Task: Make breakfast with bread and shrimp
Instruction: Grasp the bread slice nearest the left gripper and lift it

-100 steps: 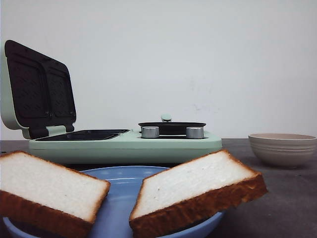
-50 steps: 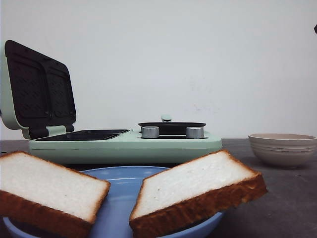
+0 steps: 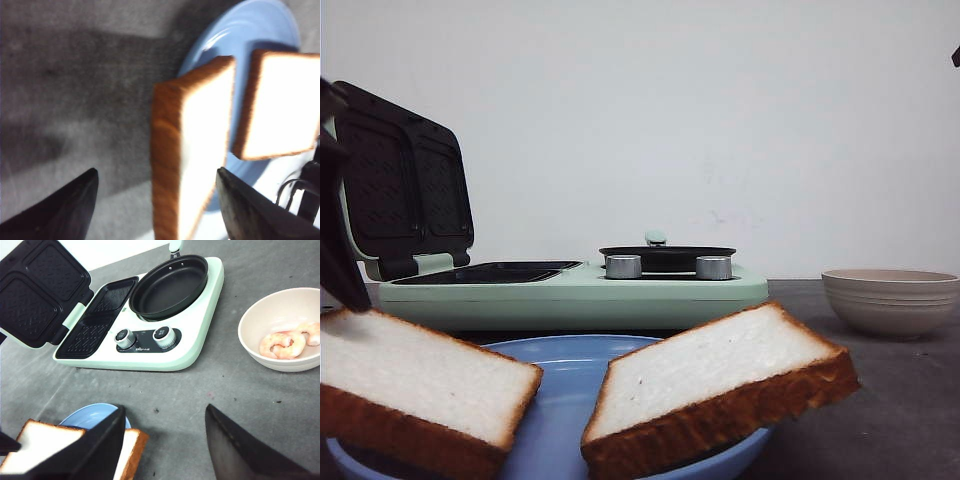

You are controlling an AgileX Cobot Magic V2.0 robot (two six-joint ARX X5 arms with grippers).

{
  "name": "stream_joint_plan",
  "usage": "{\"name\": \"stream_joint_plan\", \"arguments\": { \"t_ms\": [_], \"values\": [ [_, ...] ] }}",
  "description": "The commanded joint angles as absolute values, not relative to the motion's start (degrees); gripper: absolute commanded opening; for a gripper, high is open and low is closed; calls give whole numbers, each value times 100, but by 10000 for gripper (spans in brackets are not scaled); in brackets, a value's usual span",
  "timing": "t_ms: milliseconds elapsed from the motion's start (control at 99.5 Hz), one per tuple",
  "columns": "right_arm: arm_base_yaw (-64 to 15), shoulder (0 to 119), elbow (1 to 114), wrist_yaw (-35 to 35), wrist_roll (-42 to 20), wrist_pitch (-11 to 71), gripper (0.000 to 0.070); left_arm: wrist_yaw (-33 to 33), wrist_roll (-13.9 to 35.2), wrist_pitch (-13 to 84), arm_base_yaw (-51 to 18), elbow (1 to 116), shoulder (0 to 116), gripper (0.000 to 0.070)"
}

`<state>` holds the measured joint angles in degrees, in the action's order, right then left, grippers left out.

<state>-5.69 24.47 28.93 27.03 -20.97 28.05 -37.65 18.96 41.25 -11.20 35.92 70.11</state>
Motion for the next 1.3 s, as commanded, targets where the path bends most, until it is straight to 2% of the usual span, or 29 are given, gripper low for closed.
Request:
{"name": "stream_joint_plan", "arguments": {
  "t_ms": [0,141,291,512,563,613,894,995,1286],
  "values": [
    [-593,2458,2987,2720,-2034,2777,312,-3793,1815,4066,-1160,3627,7192,391],
    [-593,2456,2987,2718,-2034,2832,312,-3793,1741,3966,-1170,3625,7422,371],
    [-591,2458,2987,2707,-2032,2877,312,-3798,1741,3815,-1179,3625,7487,218],
    [-591,2458,2987,2692,-2014,2880,312,-3798,1732,3747,-1337,3625,7540,208],
    [-591,2458,2987,2676,-2010,2880,312,-3798,1715,3719,-1382,3627,7542,127],
    [-591,2458,2987,2670,-2010,2880,312,-3798,1704,3675,-1420,3627,7542,0],
    [-591,2458,2987,2672,-2012,2912,312,-3804,1546,3610,-1466,3627,7533,0],
    [-591,2458,2987,2672,-2012,2971,312,-4040,1544,3612,-1463,3632,7465,0],
    [-591,2458,2987,2657,-2010,3015,312,-4257,1638,3542,-1437,3848,6766,0]
  ]
}}
